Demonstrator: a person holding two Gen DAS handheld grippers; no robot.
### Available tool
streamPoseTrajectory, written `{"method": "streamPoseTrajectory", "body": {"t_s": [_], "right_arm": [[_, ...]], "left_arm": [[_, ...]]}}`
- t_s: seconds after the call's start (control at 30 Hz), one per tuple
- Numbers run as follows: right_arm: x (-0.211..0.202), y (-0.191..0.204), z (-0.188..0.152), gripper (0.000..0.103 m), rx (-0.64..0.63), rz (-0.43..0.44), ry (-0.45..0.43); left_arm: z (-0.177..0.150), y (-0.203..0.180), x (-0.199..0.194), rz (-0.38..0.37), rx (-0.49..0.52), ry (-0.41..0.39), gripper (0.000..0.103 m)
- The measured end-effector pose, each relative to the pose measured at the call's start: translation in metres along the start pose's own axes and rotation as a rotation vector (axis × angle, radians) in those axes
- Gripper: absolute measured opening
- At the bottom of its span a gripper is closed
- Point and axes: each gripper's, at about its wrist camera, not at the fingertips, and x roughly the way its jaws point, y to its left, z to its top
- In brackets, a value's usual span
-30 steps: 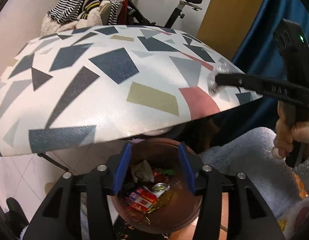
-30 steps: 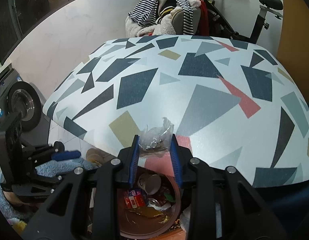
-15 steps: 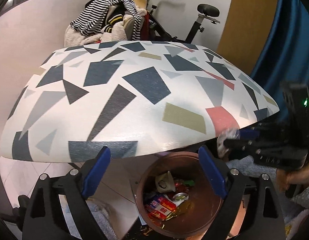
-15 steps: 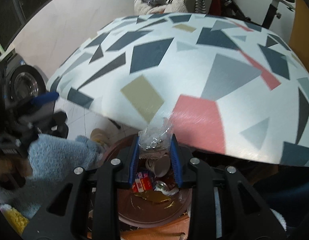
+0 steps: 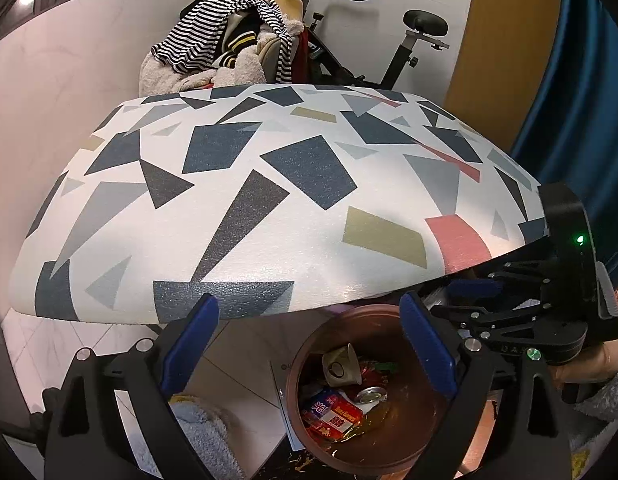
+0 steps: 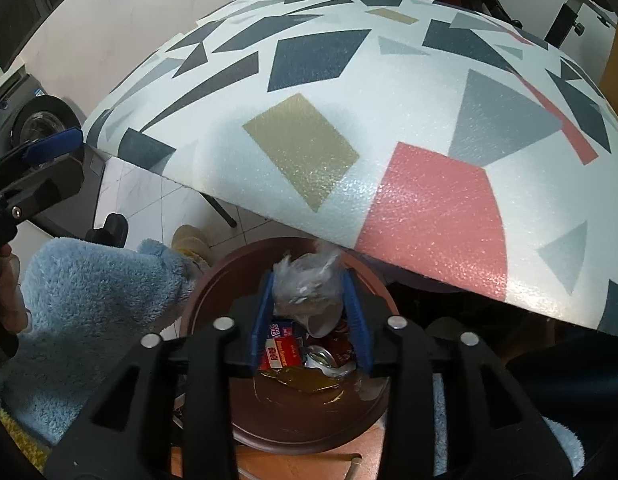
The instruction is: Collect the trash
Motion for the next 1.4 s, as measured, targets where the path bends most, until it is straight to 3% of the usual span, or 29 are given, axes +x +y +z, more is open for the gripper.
{"method": "streamPoseTrajectory", "body": {"t_s": [0.07,0.27,0.4,0.5,0.9,1.07,1.4], "right_arm": [[-0.004,0.0,-0.001,0.058,-0.005,-0.014,-0.017],[-0.017,-0.008,0.003,0.071,0.014,-0.04,-0.057],[-0.028,-0.013,0.008,0.088,0.028,-0.059,-0.087],[-0.04,-0.018,0.013,0.095,0.039,-0.068,-0.117],[-0.08,-0.033,0.039,0.097,0.044,-0.097,-0.205],[-0.116,-0.03,0.056,0.097,0.03,-0.12,-0.295],[-0.192,-0.023,0.085,0.097,-0.005,-0.178,-0.468]], "left_arm": [[0.0,0.0,0.001,0.001,0.004,0.001,0.09],[0.0,-0.002,0.001,0.004,0.008,-0.002,0.09],[0.003,-0.004,-0.001,0.015,0.014,-0.012,0.091],[0.008,-0.007,-0.005,0.021,0.025,-0.027,0.091],[0.037,-0.011,-0.025,0.049,0.057,-0.092,0.092],[0.066,-0.019,-0.052,0.081,0.082,-0.182,0.097],[0.124,-0.033,-0.113,0.135,0.114,-0.354,0.097]]}}
